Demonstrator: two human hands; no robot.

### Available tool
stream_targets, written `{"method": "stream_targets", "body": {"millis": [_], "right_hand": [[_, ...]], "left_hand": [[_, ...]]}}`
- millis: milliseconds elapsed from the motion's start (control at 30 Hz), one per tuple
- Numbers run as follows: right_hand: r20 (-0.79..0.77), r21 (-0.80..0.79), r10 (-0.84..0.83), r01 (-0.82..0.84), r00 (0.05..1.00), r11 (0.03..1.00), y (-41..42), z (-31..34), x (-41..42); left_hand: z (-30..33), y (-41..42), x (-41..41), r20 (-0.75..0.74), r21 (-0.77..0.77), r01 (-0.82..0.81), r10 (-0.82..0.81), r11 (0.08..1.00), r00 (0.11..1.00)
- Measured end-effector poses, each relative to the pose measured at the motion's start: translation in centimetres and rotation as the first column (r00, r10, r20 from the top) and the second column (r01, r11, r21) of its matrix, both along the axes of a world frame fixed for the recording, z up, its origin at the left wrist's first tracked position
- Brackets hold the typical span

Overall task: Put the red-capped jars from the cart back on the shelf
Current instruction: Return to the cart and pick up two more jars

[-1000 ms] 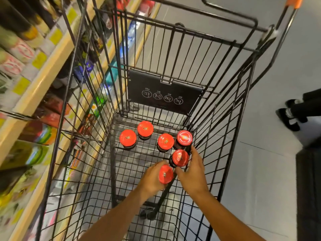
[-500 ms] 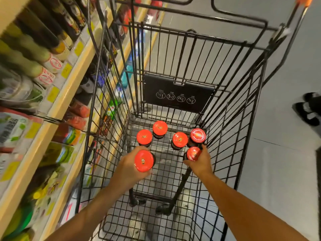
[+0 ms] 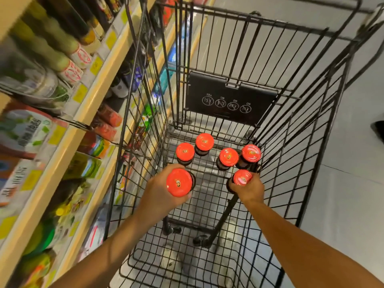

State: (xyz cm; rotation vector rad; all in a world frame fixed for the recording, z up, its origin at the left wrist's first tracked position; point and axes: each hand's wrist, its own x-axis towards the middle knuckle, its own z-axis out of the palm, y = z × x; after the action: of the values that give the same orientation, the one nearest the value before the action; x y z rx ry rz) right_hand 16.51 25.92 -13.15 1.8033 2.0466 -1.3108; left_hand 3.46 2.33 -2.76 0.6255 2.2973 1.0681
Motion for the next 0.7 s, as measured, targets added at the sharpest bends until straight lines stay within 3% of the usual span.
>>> {"method": "stream_targets", "body": {"millis": [300, 500, 700], "right_hand": [[-0.206, 0.003, 0.228, -0.232, 0.952, 0.973, -4.2, 11.9, 0.0], [-0.364, 0.170, 0.409, -0.372, 0.837, 0.912, -5.5, 26.7, -2.7], [-0.444, 0.336, 0.511, -0.392, 0.736, 0.856, -7.3, 38.4, -2.7]], "left_hand": [[9.7, -2.4, -0.9, -0.002, 0.008, -0.059, 0.059, 0.998, 0.998], [20.2, -4.6, -1.1, -0.077, 0.064, -0.122, 0.127, 0.990, 0.989], [30.5, -8.0, 0.0, -0.181, 0.170, -0.149, 0.180, 0.974, 0.967]]}}
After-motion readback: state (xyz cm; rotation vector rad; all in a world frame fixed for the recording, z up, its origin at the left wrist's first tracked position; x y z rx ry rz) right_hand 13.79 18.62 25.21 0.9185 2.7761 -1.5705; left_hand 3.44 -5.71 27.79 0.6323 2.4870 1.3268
